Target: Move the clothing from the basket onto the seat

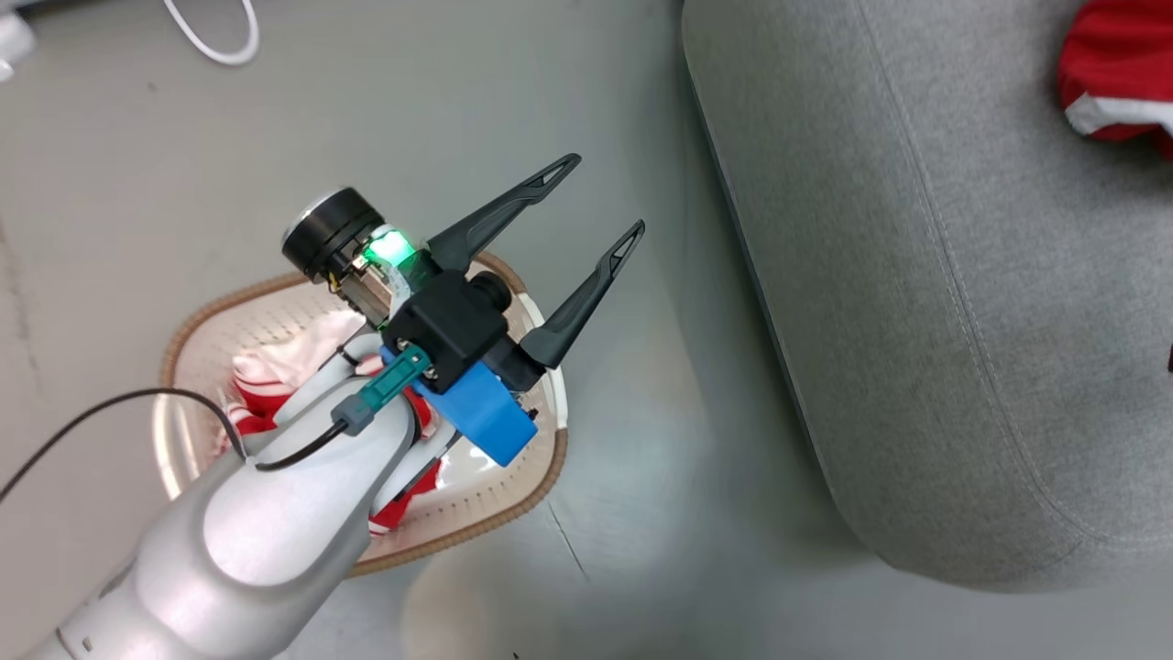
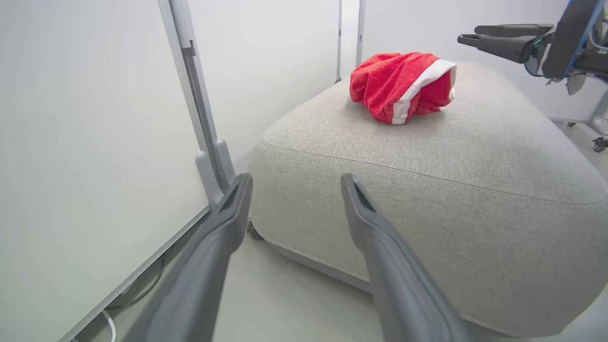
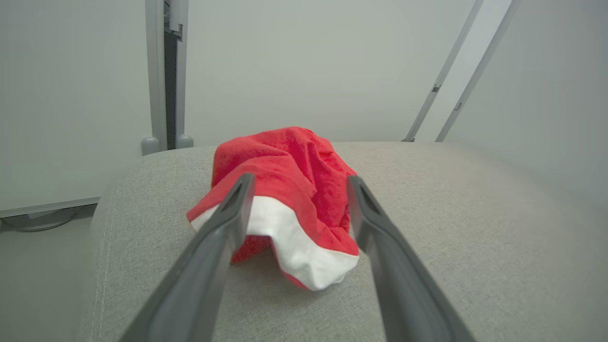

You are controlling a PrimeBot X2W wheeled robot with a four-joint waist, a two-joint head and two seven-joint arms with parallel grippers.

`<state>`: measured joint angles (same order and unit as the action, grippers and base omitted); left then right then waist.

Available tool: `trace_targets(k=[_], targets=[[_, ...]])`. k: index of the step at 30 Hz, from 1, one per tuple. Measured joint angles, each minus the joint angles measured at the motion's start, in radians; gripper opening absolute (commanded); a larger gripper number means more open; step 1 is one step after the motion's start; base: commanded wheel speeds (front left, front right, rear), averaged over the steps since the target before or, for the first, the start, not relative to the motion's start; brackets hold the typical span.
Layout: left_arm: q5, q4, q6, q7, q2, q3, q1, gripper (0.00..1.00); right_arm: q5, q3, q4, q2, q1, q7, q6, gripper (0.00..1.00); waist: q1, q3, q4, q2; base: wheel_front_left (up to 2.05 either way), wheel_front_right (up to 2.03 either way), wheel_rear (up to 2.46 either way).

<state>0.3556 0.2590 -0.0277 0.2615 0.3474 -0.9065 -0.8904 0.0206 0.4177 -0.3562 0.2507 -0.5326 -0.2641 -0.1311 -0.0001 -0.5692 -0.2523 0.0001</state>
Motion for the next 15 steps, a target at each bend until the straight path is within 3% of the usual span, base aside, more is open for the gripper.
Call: trace_targets(k=[15], targets=[[0.010,-0.022,0.051,0.001,-0.040,0.316,0.239,1.00,0.023,-0.225,0.111,-0.040,0.093,0.000,0.000,1.00,-0.0001,0.216,0.108,0.0000,0.00,0.00,0.00]])
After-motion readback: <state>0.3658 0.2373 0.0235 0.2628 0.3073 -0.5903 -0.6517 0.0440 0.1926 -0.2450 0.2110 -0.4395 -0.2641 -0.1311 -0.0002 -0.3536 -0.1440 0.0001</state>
